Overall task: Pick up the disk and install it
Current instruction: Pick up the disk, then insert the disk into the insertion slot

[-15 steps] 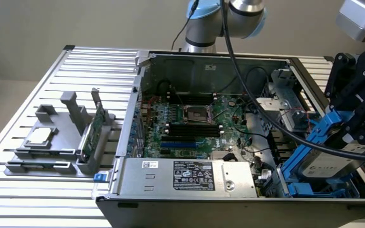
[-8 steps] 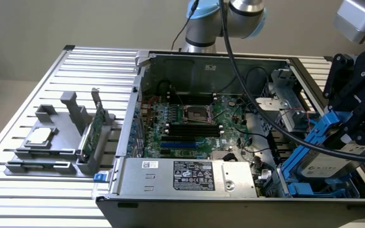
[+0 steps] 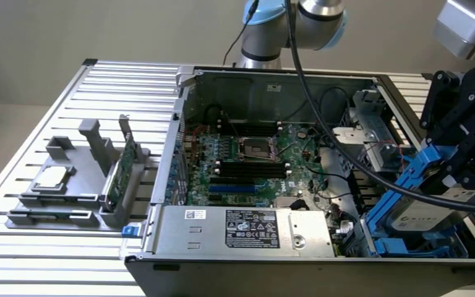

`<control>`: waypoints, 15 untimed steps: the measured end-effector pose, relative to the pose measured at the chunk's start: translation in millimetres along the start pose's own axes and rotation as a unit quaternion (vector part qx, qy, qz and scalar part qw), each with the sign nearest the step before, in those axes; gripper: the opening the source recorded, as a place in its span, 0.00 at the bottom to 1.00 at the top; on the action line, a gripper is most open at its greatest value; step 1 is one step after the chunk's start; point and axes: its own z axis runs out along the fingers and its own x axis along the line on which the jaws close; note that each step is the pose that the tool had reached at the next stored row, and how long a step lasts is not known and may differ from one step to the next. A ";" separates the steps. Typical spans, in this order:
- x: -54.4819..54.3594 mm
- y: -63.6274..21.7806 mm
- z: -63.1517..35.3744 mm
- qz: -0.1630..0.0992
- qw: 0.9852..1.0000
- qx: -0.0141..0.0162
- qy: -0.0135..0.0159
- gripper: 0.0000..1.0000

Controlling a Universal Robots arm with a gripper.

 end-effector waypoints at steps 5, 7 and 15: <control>0.0 -0.1 1.4 0.000 1.000 0.001 -0.001 0.33; 0.0 -0.1 2.5 0.000 1.000 0.002 -0.001 0.33; 0.0 -0.5 9.3 0.000 1.000 0.005 -0.001 0.33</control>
